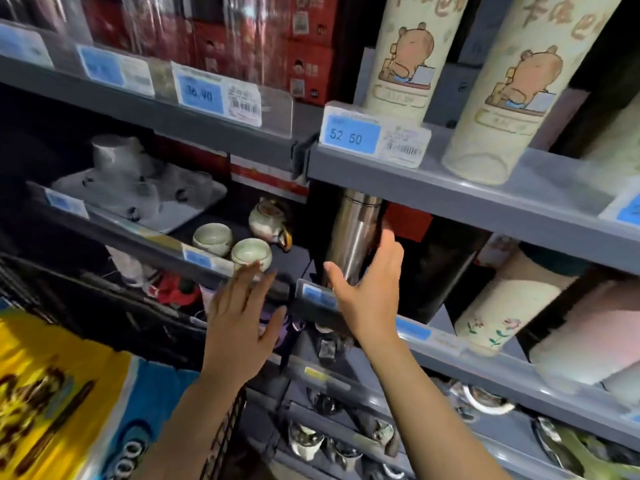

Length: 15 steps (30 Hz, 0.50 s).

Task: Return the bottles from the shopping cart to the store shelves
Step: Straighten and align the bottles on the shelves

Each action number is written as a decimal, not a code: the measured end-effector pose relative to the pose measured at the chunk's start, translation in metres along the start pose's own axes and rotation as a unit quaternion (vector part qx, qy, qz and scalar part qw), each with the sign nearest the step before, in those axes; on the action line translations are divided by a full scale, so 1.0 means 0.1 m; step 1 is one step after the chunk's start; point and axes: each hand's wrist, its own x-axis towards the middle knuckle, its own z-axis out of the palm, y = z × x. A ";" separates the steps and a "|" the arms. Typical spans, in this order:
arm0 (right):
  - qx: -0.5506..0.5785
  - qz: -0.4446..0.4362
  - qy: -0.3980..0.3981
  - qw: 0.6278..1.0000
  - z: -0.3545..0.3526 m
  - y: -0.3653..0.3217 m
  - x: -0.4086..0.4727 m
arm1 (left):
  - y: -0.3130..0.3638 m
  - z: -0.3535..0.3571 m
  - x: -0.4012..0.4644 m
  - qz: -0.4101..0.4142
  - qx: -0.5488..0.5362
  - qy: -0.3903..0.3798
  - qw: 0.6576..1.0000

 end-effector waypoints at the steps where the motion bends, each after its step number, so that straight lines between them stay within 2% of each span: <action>1: -0.009 0.016 0.007 1.000 0.04 0.02 0.05 | -0.04 0.04 0.07 -0.001 0.029 -0.022 0.999; 4: 0.003 0.077 0.009 0.997 0.14 0.09 0.12 | -0.16 0.23 0.17 -0.007 0.062 -0.088 0.994; 6: 0.008 0.082 0.013 0.997 0.19 0.14 0.14 | -0.21 0.37 0.16 -0.005 0.061 -0.107 0.992; 15: 0.020 0.084 0.005 0.996 0.21 0.18 0.14 | -0.29 0.61 0.11 0.007 0.082 -0.084 0.993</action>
